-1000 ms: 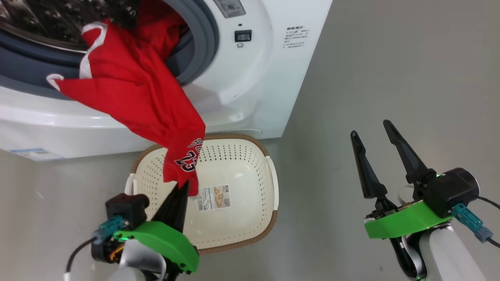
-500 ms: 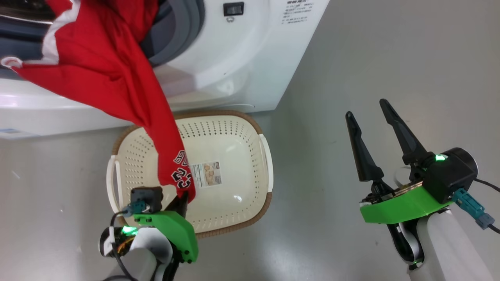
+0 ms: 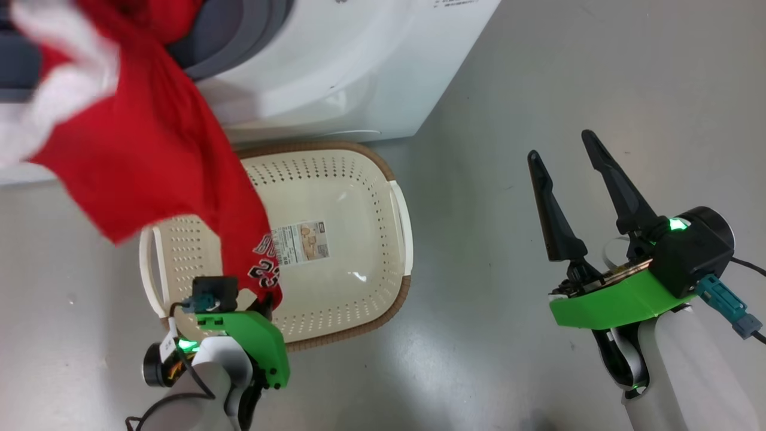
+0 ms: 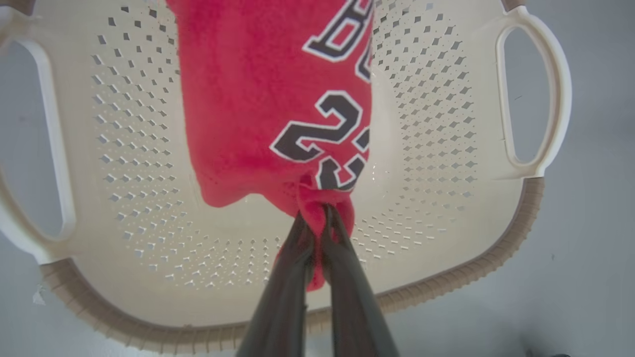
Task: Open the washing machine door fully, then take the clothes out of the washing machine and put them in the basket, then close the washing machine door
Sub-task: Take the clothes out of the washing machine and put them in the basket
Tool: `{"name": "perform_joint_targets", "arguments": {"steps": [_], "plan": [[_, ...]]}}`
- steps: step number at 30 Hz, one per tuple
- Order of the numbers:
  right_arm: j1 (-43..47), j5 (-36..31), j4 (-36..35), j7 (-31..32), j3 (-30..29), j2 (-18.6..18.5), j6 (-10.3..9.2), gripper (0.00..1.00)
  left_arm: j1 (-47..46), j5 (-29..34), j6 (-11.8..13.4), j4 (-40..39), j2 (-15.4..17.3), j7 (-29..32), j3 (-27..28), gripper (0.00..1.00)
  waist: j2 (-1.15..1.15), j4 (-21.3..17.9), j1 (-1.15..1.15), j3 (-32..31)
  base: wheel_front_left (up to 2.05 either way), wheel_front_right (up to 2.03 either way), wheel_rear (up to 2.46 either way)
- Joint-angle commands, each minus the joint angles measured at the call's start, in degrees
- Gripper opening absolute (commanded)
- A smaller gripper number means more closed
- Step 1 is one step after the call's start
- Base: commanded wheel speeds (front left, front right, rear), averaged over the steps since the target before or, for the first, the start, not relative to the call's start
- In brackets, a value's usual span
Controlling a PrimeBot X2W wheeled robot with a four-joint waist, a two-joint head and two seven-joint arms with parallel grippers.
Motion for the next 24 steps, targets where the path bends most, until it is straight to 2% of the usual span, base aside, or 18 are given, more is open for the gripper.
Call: {"name": "perform_joint_targets", "arguments": {"steps": [1,7,8,9,10,11,12,13,14,24], "plan": [[-0.2,0.4,-1.5,-0.4,1.4,0.1,0.20,1.00,-0.5,-0.7,-0.6,0.9,0.6,-0.9,1.0,0.00,0.00,-0.3,0.00,0.8,0.00,0.00,0.00],[-0.9,0.4,-1.6,-0.4,1.4,0.1,0.20,1.00,-4.4,-1.6,-1.3,7.0,-0.1,-4.8,1.1,0.00,0.00,-0.5,0.00,2.3,0.00,0.00,0.00],[-1.0,0.4,-1.6,-0.4,1.4,0.1,0.20,1.00,-4.9,-1.6,-1.4,7.7,-0.2,-5.1,1.0,0.08,0.00,-0.5,0.00,2.5,0.00,0.00,0.00],[-1.1,0.5,-1.6,-0.4,1.5,0.1,0.20,1.00,-5.3,-1.7,-1.6,8.4,-0.3,-5.2,0.9,0.00,0.00,-0.6,0.00,2.6,0.00,0.00,0.00],[-1.2,0.5,-1.5,-0.4,1.5,0.1,0.20,1.00,-5.7,-1.7,-1.7,8.9,-0.3,-5.5,0.8,0.00,0.00,-0.6,0.00,2.7,0.00,0.00,0.00],[-1.3,0.5,-1.5,-0.4,1.5,0.1,0.20,1.00,-6.0,-1.7,-1.7,9.3,-0.4,-5.9,0.7,0.13,0.00,-0.7,0.00,2.7,0.00,0.00,0.00],[-1.4,0.6,-1.4,-0.4,1.6,0.1,0.20,1.00,-6.3,-1.8,-1.8,9.6,-0.4,-6.3,0.6,0.38,0.00,-0.7,0.00,2.8,0.00,0.00,0.00],[-1.5,0.6,-1.4,-0.4,1.6,0.1,0.20,1.00,-6.6,-1.7,-1.7,9.9,-0.4,-6.7,0.5,0.90,0.00,-0.7,0.00,2.8,0.00,0.00,0.00],[-1.6,0.6,-1.3,-0.4,1.5,0.1,0.20,1.00,-6.9,-1.7,-1.7,10.2,-0.5,-7.0,0.3,1.00,0.00,-0.7,0.00,2.7,0.00,0.00,0.00],[-1.2,1.0,-0.5,-0.4,1.2,0.1,0.20,1.00,-8.1,-2.1,-1.6,10.2,-0.6,-9.6,0.8,1.00,0.00,-0.3,0.00,0.6,0.00,0.00,0.00]]}}
